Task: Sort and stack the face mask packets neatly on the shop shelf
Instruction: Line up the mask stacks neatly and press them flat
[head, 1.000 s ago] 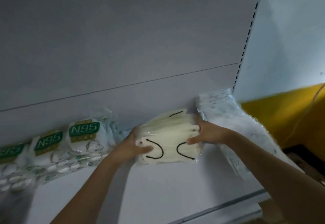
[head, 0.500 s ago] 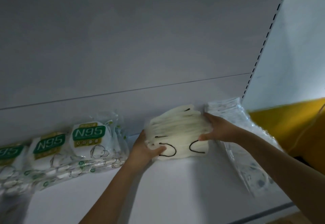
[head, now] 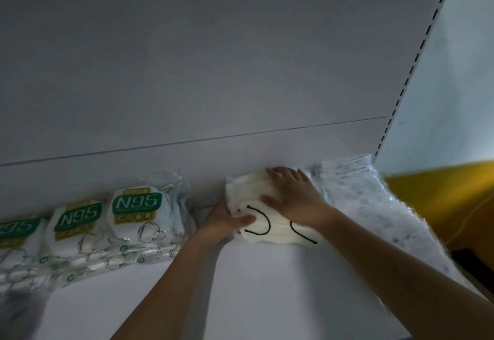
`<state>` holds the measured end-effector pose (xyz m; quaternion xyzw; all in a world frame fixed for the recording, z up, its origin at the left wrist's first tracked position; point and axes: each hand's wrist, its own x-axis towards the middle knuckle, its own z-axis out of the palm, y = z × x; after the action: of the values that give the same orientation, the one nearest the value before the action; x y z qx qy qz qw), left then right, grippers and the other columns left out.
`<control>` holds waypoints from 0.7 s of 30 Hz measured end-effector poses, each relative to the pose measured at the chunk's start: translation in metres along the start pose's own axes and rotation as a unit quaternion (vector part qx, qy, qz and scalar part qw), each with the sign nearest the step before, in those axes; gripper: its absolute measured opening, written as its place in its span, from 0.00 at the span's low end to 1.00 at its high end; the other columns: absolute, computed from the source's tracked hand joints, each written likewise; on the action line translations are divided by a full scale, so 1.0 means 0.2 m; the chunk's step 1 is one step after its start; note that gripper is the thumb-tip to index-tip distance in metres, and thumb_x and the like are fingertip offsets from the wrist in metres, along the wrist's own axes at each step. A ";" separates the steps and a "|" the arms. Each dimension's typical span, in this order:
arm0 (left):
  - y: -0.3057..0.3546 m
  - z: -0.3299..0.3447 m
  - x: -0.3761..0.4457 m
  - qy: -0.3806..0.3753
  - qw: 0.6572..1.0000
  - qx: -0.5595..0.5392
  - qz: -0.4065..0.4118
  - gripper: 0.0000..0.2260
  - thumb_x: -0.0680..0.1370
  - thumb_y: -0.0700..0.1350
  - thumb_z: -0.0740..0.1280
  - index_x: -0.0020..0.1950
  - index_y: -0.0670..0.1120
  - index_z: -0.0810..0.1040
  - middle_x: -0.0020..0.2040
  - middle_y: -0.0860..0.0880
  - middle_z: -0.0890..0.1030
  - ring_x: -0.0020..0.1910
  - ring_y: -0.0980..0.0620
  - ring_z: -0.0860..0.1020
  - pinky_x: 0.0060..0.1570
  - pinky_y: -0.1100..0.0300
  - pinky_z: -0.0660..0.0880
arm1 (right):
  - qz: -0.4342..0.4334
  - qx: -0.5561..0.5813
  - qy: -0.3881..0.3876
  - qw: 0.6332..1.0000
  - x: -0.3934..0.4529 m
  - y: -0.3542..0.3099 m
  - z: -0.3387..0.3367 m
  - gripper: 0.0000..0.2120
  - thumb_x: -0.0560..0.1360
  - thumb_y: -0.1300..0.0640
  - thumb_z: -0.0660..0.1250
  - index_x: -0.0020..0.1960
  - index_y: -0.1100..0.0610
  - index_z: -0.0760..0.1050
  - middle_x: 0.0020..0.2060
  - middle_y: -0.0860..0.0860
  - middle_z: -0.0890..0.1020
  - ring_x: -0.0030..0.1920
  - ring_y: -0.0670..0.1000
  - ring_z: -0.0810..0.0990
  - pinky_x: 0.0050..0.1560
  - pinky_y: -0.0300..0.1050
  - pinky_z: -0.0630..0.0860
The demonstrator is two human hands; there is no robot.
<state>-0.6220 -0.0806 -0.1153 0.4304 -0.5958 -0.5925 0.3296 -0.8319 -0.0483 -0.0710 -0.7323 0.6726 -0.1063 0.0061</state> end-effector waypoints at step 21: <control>-0.15 0.17 -0.02 0.190 0.963 0.180 0.061 0.32 0.81 0.56 0.63 0.81 0.51 0.53 0.81 0.50 0.52 0.80 0.55 0.50 0.78 0.57 0.50 | -0.005 -0.020 -0.017 1.000 -0.10 0.04 0.22 0.49 0.71 0.27 0.25 0.80 0.53 0.54 0.79 0.51 0.56 0.79 0.57 0.54 0.78 0.59 0.44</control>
<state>-0.6475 -0.0594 -0.1463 0.5501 -0.6442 -0.3621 0.3890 -0.8337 -0.0359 -0.1177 -0.7373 0.6708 -0.0801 0.0023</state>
